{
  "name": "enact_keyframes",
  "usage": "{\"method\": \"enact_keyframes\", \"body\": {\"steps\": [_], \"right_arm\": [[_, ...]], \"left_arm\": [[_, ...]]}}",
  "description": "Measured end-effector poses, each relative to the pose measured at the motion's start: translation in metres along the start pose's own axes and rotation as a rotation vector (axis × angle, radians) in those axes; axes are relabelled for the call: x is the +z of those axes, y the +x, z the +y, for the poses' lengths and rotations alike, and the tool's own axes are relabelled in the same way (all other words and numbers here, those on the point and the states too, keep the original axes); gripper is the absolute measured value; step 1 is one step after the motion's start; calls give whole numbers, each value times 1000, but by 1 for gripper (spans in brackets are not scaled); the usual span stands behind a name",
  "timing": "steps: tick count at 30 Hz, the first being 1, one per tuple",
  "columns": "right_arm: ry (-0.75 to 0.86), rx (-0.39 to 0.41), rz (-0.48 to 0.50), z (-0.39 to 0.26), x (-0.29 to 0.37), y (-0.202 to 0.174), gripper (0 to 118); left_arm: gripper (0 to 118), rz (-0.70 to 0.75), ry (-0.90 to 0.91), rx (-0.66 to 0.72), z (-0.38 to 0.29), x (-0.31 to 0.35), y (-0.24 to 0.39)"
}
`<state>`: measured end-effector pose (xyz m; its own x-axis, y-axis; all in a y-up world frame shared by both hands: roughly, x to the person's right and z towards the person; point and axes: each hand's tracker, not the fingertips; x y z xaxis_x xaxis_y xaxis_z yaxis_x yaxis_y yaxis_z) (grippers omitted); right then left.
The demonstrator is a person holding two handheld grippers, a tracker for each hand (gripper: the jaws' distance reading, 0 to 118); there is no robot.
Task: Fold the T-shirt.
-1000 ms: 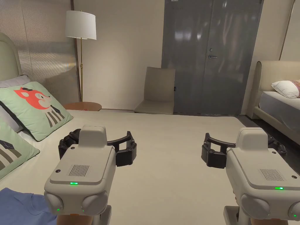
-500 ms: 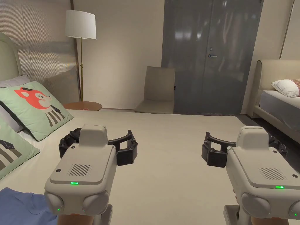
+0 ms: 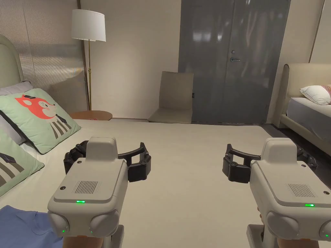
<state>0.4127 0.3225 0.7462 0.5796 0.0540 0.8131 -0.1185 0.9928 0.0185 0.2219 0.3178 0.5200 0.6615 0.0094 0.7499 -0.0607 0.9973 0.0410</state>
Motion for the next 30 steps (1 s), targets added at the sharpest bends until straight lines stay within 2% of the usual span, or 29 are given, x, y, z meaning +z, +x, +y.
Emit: {"method": "enact_keyframes", "body": {"steps": [30], "right_arm": [[19,11,10,4,4,-3,118]], "left_arm": [[111,2,3,0,1,2,2]]}}
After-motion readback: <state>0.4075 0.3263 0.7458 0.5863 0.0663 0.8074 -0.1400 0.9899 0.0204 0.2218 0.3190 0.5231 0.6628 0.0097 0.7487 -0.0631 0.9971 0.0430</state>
